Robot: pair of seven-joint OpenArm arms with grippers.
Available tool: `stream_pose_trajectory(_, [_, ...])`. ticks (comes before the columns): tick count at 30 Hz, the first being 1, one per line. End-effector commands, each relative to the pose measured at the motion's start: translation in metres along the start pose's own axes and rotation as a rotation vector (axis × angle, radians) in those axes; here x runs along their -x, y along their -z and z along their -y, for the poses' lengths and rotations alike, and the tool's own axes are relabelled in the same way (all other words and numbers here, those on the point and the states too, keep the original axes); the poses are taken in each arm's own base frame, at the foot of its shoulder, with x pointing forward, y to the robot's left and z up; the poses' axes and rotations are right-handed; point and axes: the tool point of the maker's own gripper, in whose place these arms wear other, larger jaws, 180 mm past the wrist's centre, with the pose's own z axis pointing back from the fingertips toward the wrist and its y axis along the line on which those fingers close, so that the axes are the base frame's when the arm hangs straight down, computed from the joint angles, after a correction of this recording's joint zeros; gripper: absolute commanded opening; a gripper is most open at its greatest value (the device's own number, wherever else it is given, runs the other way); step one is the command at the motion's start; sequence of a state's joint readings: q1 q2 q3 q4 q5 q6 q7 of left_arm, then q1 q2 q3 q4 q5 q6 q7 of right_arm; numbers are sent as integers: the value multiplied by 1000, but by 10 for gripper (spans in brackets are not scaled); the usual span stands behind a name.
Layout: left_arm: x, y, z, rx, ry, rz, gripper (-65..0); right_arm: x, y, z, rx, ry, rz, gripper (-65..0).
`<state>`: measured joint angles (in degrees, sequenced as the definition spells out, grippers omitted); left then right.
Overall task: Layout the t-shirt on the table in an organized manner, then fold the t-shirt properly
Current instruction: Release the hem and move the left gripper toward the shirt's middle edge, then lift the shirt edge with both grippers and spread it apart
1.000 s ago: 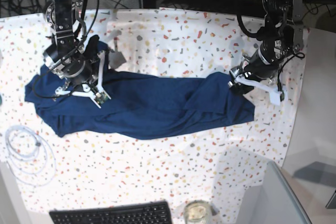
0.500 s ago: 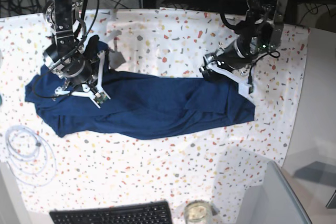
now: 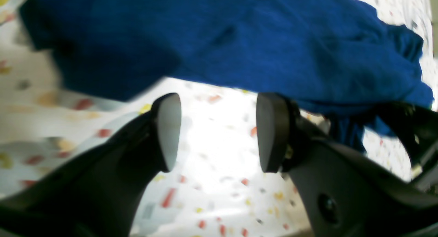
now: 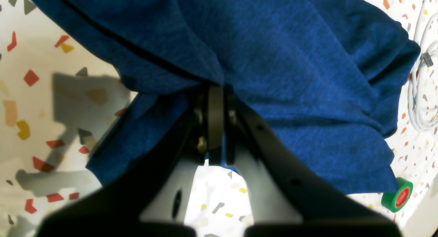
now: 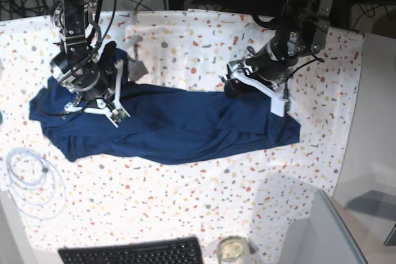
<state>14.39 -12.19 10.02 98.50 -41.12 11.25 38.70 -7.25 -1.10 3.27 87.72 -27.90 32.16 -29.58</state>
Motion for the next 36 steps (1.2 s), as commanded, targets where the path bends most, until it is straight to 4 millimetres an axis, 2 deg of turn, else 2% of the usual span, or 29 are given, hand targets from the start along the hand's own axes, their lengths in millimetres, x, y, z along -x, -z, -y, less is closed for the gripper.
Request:
stream_pose_trajectory(1, [10, 3, 25, 66, 32, -23, -324, -12, -3, 9, 22, -1, 40, -650])
stream_pose_trajectory(3, [34, 8, 38, 94, 57, -85, -324, -8, -4, 9, 24, 5, 35, -650])
stream_pose_trajectory(5, [47, 12, 32, 75, 39, -118, -324, -5, -7, 7, 18, 45, 45, -650])
stream_pose_trajectory(6, [55, 16, 26, 58, 23, -137, -326, -9, -10, 9, 14, 73, 71, -650])
stream_pose_trajectory(8, [63, 20, 0, -5, -21, -160, -336, -12, -16, 2, -26, 121, 115, -650])
stream_pose_trajectory(10, [73, 20, -13, -40, -80, -171, -395, -12, -22, 0, -53, 153, 148, -650])
stream_pose_trajectory(13, [62, 21, -16, -55, -144, -80, -487, -10, -23, -2, -81, 180, 163, -650])
stream_pose_trajectory(15, [53, 23, -19, -68, -179, -10, -499, -8, -21, -5, -90, 188, 160, -650])
stream_pose_trajectory(18, [46, 27, -20, -79, -202, 39, -439, -7, -21, -4, -89, 185, 156, -650])
stream_pose_trajectory(21, [37, 35, -22, -82, -216, 53, -314, -7, -21, 1, -79, 175, 155, -650])
stream_pose_trajectory(23, [33, 41, -14, -69, -231, 59, -253, -3, -22, 6, -71, 165, 150, -650])
stream_pose_trajectory(29, [11, 46, -7, -48, -220, 91, -248, 0, -23, 9, -63, 156, 145, -650])
stream_pose_trajectory(32, [8, 45, -8, -50, -216, 99, -248, 10, -25, 23, -33, 176, 131, -648])
stream_pose_trajectory(36, [-6, 25, -56, -142, -250, 154, -248, 22, -27, 50, 29, 222, 110, -648])
